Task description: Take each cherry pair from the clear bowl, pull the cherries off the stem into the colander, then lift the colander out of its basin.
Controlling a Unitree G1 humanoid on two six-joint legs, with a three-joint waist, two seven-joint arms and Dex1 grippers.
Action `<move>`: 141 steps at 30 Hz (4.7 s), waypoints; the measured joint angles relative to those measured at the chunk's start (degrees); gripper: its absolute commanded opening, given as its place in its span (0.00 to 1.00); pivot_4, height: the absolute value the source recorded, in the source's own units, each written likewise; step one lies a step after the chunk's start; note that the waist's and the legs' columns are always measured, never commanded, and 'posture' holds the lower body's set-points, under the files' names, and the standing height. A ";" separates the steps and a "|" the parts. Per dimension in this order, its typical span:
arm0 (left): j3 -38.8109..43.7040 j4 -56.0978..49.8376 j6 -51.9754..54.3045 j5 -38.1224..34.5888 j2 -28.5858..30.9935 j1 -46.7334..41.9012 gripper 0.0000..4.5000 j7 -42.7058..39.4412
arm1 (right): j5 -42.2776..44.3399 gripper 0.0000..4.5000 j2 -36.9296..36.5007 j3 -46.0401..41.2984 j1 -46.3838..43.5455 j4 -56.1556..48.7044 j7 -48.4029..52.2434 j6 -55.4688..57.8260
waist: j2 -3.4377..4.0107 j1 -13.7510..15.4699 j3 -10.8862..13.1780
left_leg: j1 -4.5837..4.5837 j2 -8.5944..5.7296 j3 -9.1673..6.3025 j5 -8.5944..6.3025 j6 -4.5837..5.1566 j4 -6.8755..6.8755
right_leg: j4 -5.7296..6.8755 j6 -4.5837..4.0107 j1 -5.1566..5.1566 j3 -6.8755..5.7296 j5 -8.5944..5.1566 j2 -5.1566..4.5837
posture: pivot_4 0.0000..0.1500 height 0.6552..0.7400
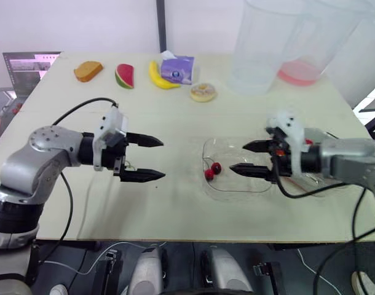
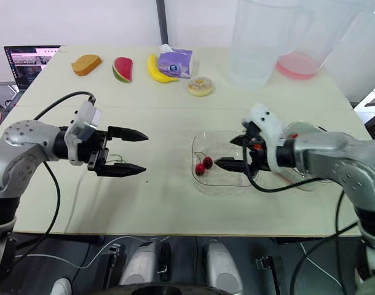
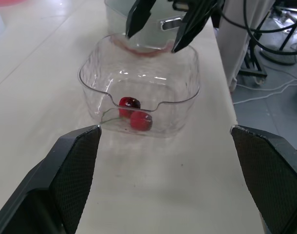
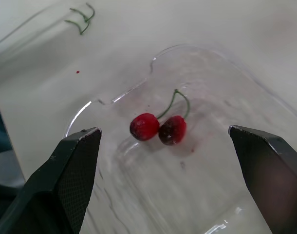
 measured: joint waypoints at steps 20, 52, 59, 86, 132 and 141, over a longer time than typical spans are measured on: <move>-0.68 0.70 -0.12 0.56 -1.15 -0.75 0.99 1.02 | -26.24 1.00 7.89 22.13 -8.72 13.93 10.38 -7.86 | 0.00 -0.23 0.00 | -0.01 0.00 0.13 -0.01 0.02 0.04 | 0.14 0.00 -0.13 0.02 0.01 -0.02 | 1.00 1.00; -0.66 0.56 2.44 0.36 -1.19 -1.03 1.00 2.63 | -34.13 0.02 13.08 19.58 -7.91 10.20 13.57 -4.85 | 0.00 -0.18 0.00 | 0.00 0.00 0.13 -0.01 0.02 0.04 | 0.17 0.00 -0.13 0.02 0.01 -0.02 | 1.00 1.00; -0.31 1.10 4.51 -1.75 -3.41 -4.21 1.00 3.95 | -30.55 0.02 10.98 7.60 -5.24 -1.44 10.64 3.14 | 0.00 -0.13 0.00 | 0.00 0.00 0.12 -0.01 0.02 0.03 | 0.17 0.00 -0.11 0.02 0.01 -0.03 | 1.00 1.00; 3.60 15.90 25.18 -16.64 -24.00 -18.77 1.00 18.67 | -45.90 0.02 12.42 -1.02 20.53 -21.08 3.33 -46.01 | -0.01 -0.13 -0.01 | 0.06 -0.04 0.04 0.17 -0.30 0.08 | 0.21 0.02 -0.02 0.04 0.01 0.07 | 1.00 1.00; 6.87 9.57 27.71 -24.28 -29.08 -13.06 0.51 31.99 | -44.59 0.02 13.30 -0.15 18.49 -20.30 4.09 -40.13 | -0.01 -0.10 -0.02 | 0.11 -0.04 0.01 0.19 -0.34 0.08 | 0.20 0.02 0.06 0.04 0.01 0.04 | 1.00 1.00; 6.87 9.28 27.47 -24.25 -31.42 -11.35 0.51 34.57 | -44.52 0.02 13.30 -0.22 18.27 -20.31 4.19 -39.33 | -0.01 -0.10 -0.02 | 0.12 -0.04 0.00 0.20 -0.34 0.08 | 0.20 0.02 0.07 0.03 0.01 0.04 | 1.00 1.00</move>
